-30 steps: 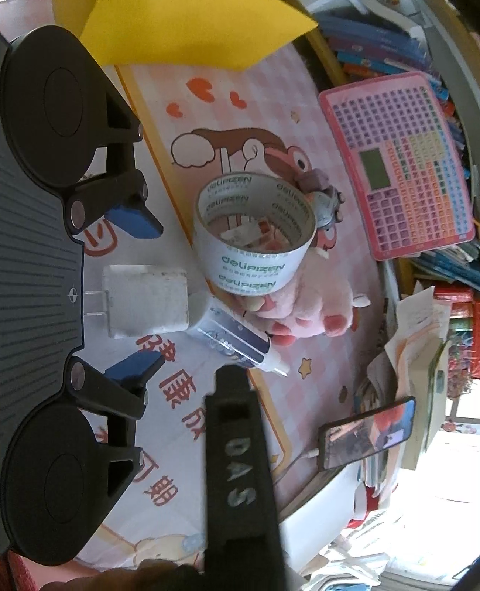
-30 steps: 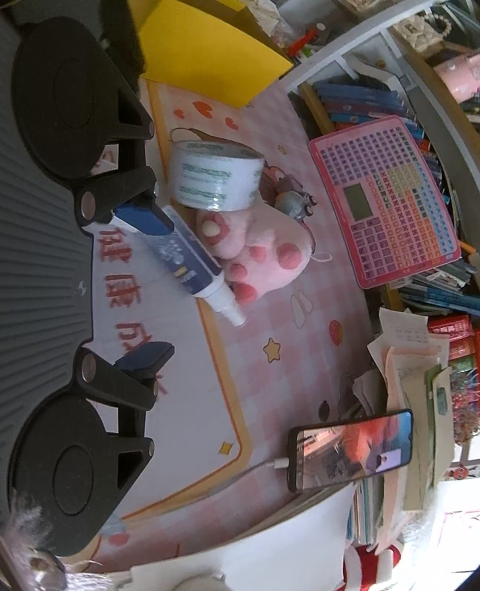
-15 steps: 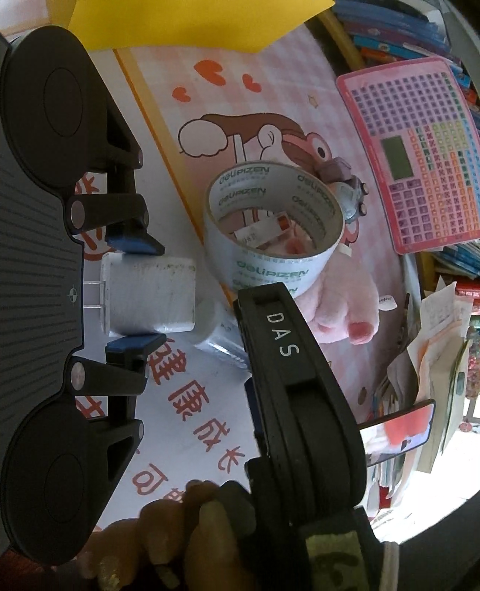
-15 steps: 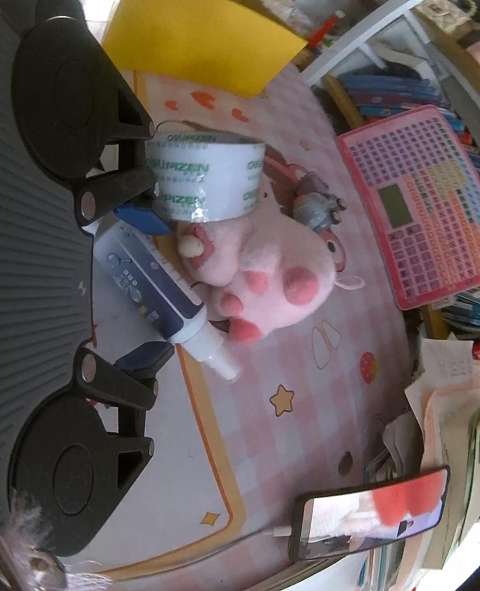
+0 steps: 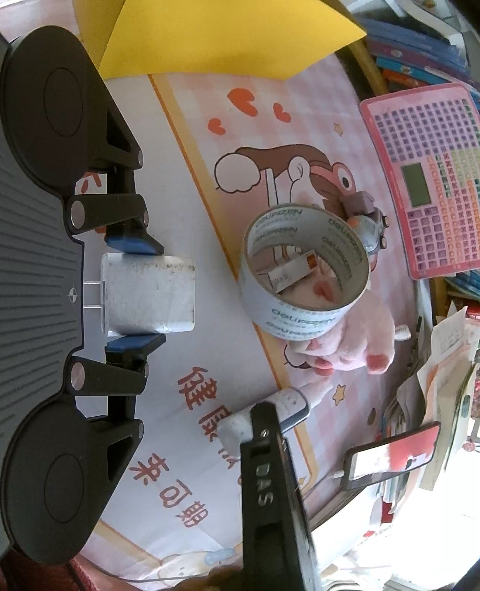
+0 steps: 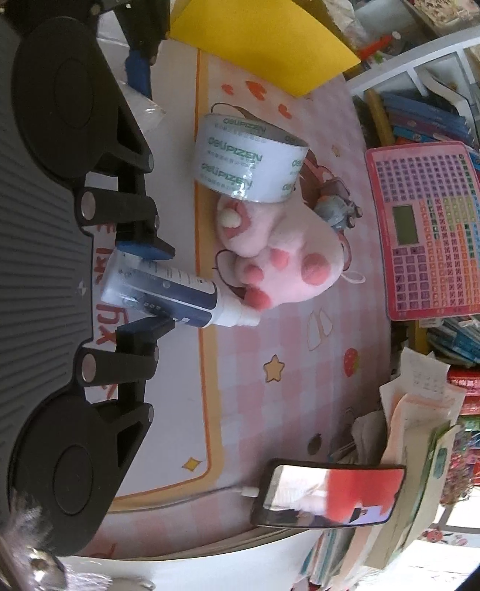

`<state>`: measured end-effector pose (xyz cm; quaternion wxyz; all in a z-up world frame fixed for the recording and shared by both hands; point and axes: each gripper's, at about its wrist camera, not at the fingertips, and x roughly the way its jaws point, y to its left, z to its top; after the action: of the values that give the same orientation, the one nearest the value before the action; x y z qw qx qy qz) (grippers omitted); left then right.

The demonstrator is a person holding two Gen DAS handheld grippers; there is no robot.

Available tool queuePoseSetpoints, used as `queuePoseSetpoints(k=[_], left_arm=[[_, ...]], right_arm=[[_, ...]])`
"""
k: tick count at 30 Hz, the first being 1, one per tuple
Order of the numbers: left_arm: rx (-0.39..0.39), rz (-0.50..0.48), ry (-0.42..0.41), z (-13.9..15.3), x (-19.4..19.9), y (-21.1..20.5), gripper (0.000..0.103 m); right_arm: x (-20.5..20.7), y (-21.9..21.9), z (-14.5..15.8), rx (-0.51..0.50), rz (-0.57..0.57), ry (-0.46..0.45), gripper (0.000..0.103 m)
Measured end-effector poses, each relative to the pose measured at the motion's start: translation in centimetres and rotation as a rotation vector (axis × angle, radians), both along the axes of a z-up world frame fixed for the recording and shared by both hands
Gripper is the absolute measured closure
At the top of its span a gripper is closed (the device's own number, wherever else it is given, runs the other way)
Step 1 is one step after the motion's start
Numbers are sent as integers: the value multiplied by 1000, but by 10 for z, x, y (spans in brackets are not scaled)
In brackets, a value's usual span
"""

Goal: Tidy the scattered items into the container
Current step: 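Close the left tool on the white charger while the right tool grips the spray bottle, then lift the charger with the left tool while the right tool lifts the spray bottle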

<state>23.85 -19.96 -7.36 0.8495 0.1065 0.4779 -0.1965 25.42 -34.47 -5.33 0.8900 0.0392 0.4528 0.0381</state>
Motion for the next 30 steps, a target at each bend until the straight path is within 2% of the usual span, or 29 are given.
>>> queuePoseSetpoints(k=[10,14,21,24,30], left_arm=[[9,13,-27,-2,-3,-2,60],[1,27,-43,-3,-2,-3,57],[-2,45,-60,-4,-3,-5,56],[1,60,-60,-3,-3,-6,55],[-3,60,-67,-4,-4,-5,55]], right_arm=[[18,4,-16,-30,-9,24,65],[19,10,-18,-74,13,1,62],[13,10,-18,-103,46,-9,66],[7,8,-17,-100,55,-4,72],[-14,8,-16,-85,78,6,72]])
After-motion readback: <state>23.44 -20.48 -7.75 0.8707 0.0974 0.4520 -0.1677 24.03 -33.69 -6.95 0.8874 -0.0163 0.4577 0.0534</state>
